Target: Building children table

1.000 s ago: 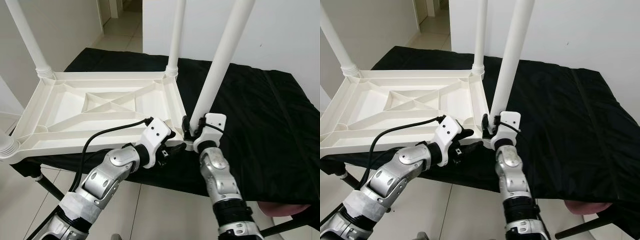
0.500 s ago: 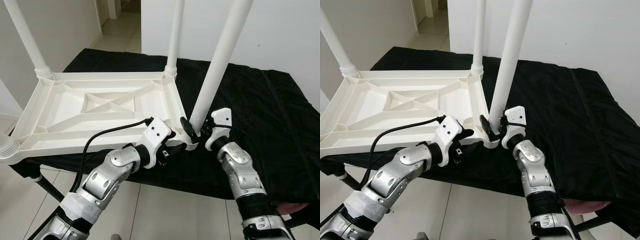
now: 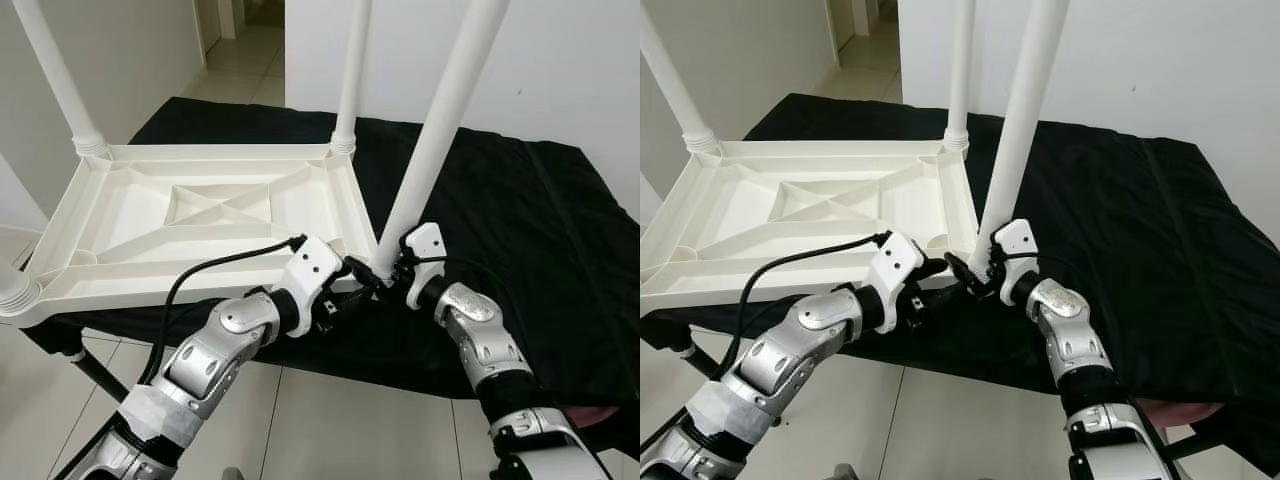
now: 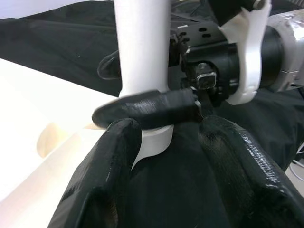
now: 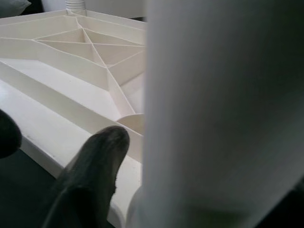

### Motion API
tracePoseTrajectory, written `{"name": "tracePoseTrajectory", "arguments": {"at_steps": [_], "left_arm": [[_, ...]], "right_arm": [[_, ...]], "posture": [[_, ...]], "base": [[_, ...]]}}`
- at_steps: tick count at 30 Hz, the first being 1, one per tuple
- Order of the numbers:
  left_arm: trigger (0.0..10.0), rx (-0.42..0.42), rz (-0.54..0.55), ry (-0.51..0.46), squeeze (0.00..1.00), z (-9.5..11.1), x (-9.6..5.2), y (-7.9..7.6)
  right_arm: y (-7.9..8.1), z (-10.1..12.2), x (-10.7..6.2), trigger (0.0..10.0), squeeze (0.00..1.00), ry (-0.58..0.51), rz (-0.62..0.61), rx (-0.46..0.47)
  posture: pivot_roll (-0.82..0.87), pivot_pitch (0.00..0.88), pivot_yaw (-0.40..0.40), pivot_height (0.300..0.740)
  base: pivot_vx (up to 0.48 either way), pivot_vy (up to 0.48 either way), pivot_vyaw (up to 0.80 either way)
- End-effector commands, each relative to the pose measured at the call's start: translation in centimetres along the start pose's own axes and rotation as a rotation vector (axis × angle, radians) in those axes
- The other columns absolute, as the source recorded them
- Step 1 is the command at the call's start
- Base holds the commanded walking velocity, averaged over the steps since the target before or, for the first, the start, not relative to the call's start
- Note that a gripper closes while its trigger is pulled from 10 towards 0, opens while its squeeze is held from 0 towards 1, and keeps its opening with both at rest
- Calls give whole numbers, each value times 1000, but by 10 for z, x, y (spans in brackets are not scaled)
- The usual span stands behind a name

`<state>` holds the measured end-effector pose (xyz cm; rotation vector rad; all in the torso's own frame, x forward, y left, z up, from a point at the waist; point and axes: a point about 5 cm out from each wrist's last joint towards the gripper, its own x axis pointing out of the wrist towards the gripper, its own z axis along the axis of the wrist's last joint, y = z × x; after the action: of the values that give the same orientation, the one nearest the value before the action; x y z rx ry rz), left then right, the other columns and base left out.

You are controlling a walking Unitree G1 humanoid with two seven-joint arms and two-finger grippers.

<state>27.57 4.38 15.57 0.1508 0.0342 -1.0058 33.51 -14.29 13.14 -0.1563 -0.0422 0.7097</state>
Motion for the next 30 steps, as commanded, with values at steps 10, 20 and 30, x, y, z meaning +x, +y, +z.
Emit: {"name": "tracePoseTrajectory", "arguments": {"at_steps": [10, 20, 30], "left_arm": [[10000, 0, -90, 14, 0, -4, -2, -8], [10000, 0, -99, 14, 0, -4, -1, -9], [10000, -1, -112, 12, 0, -3, 1, -12]], "right_arm": [[9, -17, -1, 0, 0, 43, 48, 55], [9, -19, -3, 10000, 0, 29, -5, 74], [22, -24, -3, 10000, 0, 45, -258, 115]], "posture": [[-55, 0, -20, 740], [-62, 0, -16, 740], [-72, 0, -21, 740]], "base": [[0, 0, 0], [0, 0, 0], [0, 0, 0]]}}
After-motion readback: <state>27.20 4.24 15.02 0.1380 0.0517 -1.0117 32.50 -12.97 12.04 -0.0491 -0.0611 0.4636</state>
